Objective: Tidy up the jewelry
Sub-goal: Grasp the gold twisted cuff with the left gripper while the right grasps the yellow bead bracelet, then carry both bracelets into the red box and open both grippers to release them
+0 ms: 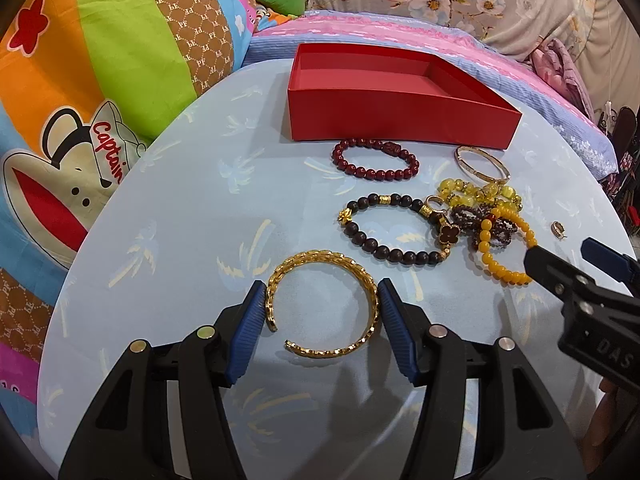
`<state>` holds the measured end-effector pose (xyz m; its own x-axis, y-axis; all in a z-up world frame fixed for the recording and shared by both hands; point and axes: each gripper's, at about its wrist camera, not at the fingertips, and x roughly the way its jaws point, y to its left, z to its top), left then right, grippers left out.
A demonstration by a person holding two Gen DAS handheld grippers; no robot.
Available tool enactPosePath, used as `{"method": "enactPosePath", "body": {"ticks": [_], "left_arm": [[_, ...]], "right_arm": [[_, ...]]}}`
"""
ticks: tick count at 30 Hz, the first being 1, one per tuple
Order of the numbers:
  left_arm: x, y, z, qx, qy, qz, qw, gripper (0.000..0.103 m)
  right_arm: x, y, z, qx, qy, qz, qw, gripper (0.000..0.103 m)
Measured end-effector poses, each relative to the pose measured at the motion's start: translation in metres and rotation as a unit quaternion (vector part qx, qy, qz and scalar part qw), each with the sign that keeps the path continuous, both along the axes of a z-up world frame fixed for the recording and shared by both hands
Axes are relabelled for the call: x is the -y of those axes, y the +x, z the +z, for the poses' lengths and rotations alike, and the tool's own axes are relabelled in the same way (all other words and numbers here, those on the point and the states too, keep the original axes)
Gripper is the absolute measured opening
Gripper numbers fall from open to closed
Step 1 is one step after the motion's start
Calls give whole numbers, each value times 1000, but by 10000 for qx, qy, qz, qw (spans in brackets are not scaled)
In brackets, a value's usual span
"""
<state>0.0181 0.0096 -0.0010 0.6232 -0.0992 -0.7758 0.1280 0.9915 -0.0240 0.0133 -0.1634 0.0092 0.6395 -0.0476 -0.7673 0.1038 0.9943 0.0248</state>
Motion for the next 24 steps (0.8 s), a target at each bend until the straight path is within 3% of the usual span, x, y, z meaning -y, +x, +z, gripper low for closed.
{"method": "enactPosePath", "body": {"ticks": [12, 19, 24], "left_arm": [[1, 0, -1, 6, 60, -8, 10000, 55], [1, 0, -1, 7, 53, -14, 10000, 55], [1, -2, 0, -36, -3, -19, 10000, 54]], "right_arm": [[-4, 15, -11, -187, -48, 82, 9998, 50], [-4, 14, -9, -163, 6, 178, 9997, 11], [-3, 9, -6, -239, 93, 226, 9994, 7]]}}
